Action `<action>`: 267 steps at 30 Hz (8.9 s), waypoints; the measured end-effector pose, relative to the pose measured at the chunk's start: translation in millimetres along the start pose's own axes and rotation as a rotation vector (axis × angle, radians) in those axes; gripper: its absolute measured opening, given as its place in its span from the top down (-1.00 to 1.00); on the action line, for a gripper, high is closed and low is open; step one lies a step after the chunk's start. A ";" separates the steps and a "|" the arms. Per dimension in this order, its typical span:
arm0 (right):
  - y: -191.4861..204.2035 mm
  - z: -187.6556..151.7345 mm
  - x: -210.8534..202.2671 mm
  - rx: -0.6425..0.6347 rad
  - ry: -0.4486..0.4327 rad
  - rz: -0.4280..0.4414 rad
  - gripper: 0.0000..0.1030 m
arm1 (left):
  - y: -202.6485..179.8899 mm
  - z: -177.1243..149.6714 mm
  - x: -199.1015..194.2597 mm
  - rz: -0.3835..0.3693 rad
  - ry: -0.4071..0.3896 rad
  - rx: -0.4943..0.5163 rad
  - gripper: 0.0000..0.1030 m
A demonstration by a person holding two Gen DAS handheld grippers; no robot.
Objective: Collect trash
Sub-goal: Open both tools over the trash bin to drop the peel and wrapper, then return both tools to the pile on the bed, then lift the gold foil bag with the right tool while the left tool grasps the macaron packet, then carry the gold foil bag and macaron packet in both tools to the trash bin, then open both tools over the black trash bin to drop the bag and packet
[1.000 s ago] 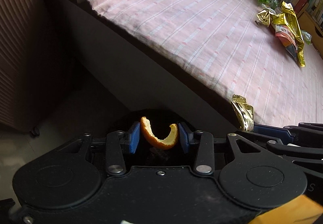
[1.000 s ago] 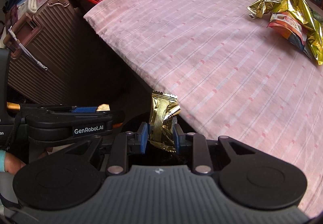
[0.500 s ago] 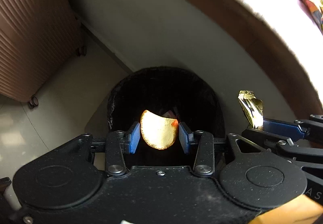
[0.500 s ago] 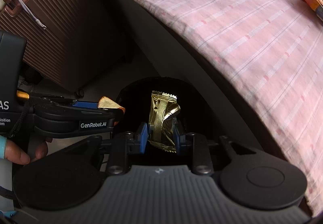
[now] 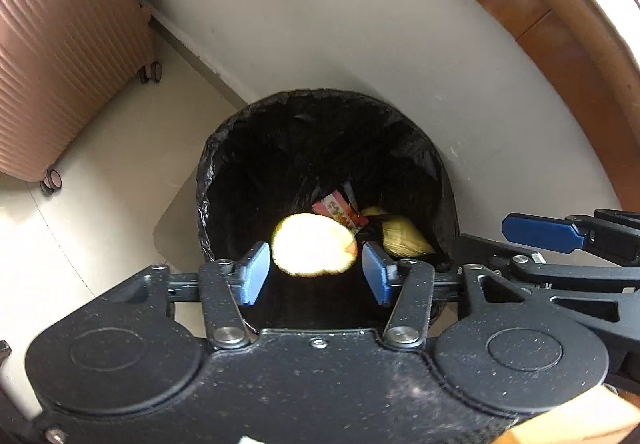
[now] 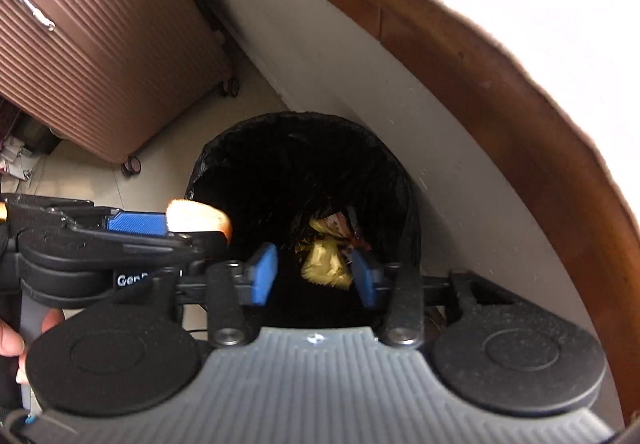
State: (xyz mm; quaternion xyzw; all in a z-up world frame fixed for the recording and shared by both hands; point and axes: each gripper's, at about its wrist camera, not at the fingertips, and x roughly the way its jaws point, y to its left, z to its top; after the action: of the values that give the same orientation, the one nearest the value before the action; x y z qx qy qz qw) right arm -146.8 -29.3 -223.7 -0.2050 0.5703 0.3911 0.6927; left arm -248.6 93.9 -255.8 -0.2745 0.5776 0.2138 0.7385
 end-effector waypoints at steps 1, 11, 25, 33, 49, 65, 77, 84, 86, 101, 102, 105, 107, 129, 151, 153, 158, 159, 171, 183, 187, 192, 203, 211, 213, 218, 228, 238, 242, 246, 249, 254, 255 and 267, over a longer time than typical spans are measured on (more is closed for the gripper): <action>1.0 0.4 -2.4 0.002 -0.003 -0.002 -0.17 | 0.6 0.6 -1.7 0.004 -0.005 0.003 -0.12; 1.7 7.4 -45.5 0.030 -0.055 -0.015 -0.19 | -12.3 16.0 -55.7 0.004 -0.081 0.072 -0.39; -25.1 39.2 -199.3 0.250 -0.400 -0.204 -0.32 | -60.0 103.3 -178.7 -0.160 -0.300 0.242 -0.56; -66.1 51.7 -242.6 0.476 -0.562 -0.322 -0.39 | -98.7 148.1 -225.3 -0.233 -0.397 0.365 -0.56; -182.1 62.6 -232.6 0.639 -0.577 -0.360 -0.43 | -213.5 187.3 -186.4 -0.282 -0.342 0.451 0.11; -280.5 113.7 -162.2 0.640 -0.499 -0.082 -0.68 | -282.4 201.5 -108.2 -0.158 -0.272 0.342 -0.33; -289.1 158.3 -152.9 0.520 -0.472 -0.036 0.31 | -305.2 218.4 -85.0 -0.161 -0.228 0.339 -0.55; -321.6 126.9 -169.8 0.641 -0.499 -0.101 0.35 | -330.5 211.3 -63.7 -0.125 -0.198 0.468 -0.58; -325.7 117.7 -169.9 0.651 -0.496 -0.112 0.36 | -333.9 209.8 -56.4 -0.091 -0.183 0.492 -0.58; -325.8 96.9 -150.5 0.644 -0.413 -0.163 -0.31 | -326.6 201.6 -59.9 -0.037 -0.201 0.474 -0.15; -325.0 97.7 -149.8 0.635 -0.411 -0.162 -0.35 | -324.9 200.0 -62.1 -0.037 -0.203 0.465 -0.14; -320.4 100.3 -149.4 0.603 -0.408 -0.141 -0.55 | -320.1 194.2 -70.0 -0.031 -0.220 0.449 -0.14; -316.0 102.6 -148.8 0.575 -0.400 -0.139 -0.58 | -317.4 190.9 -75.8 -0.029 -0.232 0.439 -0.14; -249.5 45.7 -210.0 0.651 -0.553 -0.167 0.65 | -254.0 125.1 -152.0 -0.116 -0.378 0.420 -0.14; -156.4 52.2 -135.1 0.157 -0.306 -0.388 -0.74 | -201.6 110.6 -148.6 -0.057 -0.340 0.308 -0.14; -158.8 54.8 -131.5 0.158 -0.292 -0.384 -0.67 | -203.2 112.6 -142.8 -0.055 -0.330 0.292 -0.14; -164.8 55.8 -134.7 0.182 -0.307 -0.372 -0.16 | -206.9 115.7 -134.7 -0.060 -0.319 0.273 -0.14; -164.5 56.0 -136.1 0.180 -0.311 -0.372 -0.14 | -207.1 116.1 -134.0 -0.063 -0.319 0.271 -0.14; -153.4 53.6 -161.9 0.294 -0.386 -0.311 0.14 | -186.1 110.9 -141.2 -0.080 -0.322 0.268 -0.14; -93.8 32.7 -174.7 0.353 -0.411 -0.217 0.20 | -123.3 79.0 -154.9 -0.072 -0.324 0.250 -0.14; -67.1 22.7 -174.7 0.368 -0.410 -0.172 0.20 | -97.6 65.2 -155.8 -0.064 -0.316 0.242 -0.14; -33.2 10.3 -172.9 0.355 -0.413 -0.142 0.20 | -65.3 45.5 -153.4 -0.055 -0.298 0.233 -0.14; 26.8 -12.7 -155.7 0.379 -0.372 0.020 0.19 | -15.9 3.6 -133.1 -0.036 -0.217 0.248 -0.15; 28.3 -10.5 -115.9 0.394 -0.260 0.104 0.19 | -10.9 -12.9 -96.1 -0.021 -0.130 0.286 -0.16; 25.5 -5.7 -102.9 0.382 -0.229 0.112 0.18 | -12.5 -13.9 -88.8 -0.012 -0.117 0.298 -0.17; 16.6 6.2 -76.8 0.378 -0.164 0.129 0.18 | -13.0 -12.7 -80.8 0.003 -0.095 0.303 -0.18; 15.5 8.8 -51.6 0.326 -0.082 0.118 0.17 | -22.1 -7.1 -65.8 0.018 -0.069 0.322 -0.21; 2.7 3.4 -38.1 0.358 -0.047 0.116 0.09 | -28.5 -3.6 -54.7 0.028 -0.045 0.338 -0.24; 1.2 7.1 -34.6 0.379 -0.051 0.115 -0.29 | -32.1 -2.7 -51.2 0.037 -0.040 0.346 -0.34; -0.2 6.2 -35.5 0.385 -0.052 0.107 -0.35 | -35.6 0.3 -48.4 0.042 -0.030 0.328 -0.59; -2.8 5.3 -37.3 0.386 -0.058 0.108 -0.37 | -37.3 2.9 -48.9 0.041 -0.031 0.321 -0.64; -6.5 5.7 -42.4 0.397 -0.073 0.108 -0.40 | -37.8 3.4 -49.8 0.040 -0.041 0.318 -0.67; -7.1 5.4 -43.0 0.399 -0.075 0.107 -0.40 | -37.7 3.6 -49.5 0.039 -0.041 0.316 -0.67; -9.4 -5.6 -59.7 0.419 -0.104 0.097 -0.41 | -36.8 3.8 -56.5 0.037 -0.056 0.325 -0.68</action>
State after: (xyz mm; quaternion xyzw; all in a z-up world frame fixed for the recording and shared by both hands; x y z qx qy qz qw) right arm -145.7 -57.6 -169.9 -0.0084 0.6118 0.3069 0.7290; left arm -236.2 68.5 -194.4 -0.1344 0.5887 0.1387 0.7850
